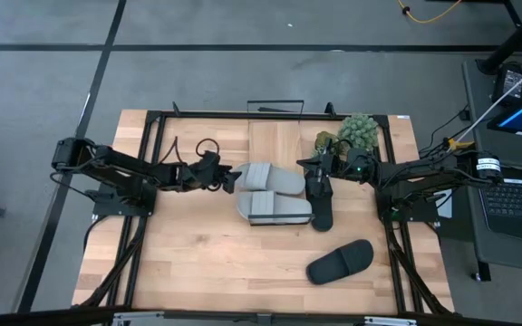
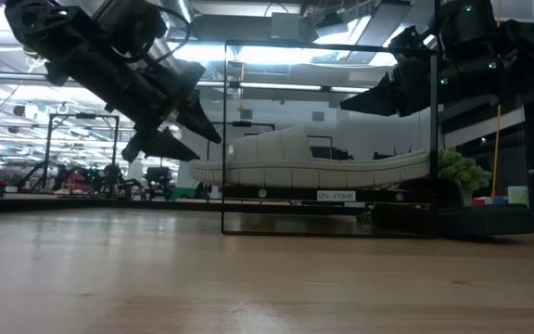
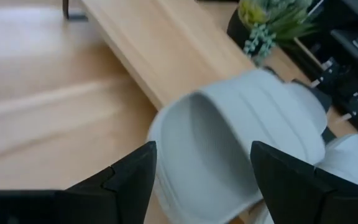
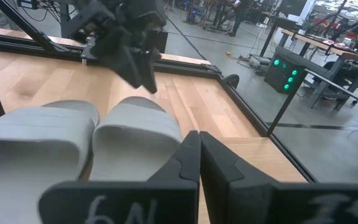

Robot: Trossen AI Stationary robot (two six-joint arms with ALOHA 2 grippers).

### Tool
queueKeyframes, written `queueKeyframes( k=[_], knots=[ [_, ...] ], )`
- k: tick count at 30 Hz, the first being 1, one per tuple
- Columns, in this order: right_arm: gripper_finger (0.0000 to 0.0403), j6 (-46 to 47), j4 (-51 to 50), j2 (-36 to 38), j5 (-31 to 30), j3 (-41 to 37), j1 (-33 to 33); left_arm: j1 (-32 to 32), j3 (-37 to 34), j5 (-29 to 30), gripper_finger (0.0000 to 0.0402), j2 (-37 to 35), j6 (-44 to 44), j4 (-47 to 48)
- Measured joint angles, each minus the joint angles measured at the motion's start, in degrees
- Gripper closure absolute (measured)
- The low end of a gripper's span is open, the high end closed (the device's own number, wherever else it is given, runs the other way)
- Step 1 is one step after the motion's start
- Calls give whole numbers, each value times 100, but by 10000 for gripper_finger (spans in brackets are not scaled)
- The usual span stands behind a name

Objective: Pick and place slides into the shelf
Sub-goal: Put the gray slipper on the shelf

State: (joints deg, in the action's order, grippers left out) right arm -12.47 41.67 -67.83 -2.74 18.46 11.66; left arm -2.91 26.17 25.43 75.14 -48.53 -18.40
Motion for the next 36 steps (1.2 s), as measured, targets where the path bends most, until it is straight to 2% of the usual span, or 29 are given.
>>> queueKeyframes(
  k=[10, 22, 36],
  knots=[
    [397, 0, -59, 0, 0, 0, 0, -191, 0, -2, 152, -239, 1137, -6],
    [397, 151, -381, 0, -2, 0, 0, -191, 0, -2, 152, -239, 1167, -8],
    [397, 171, -243, 0, -14, 0, 0, -191, 0, -2, 152, -239, 1168, -8]
  ],
)
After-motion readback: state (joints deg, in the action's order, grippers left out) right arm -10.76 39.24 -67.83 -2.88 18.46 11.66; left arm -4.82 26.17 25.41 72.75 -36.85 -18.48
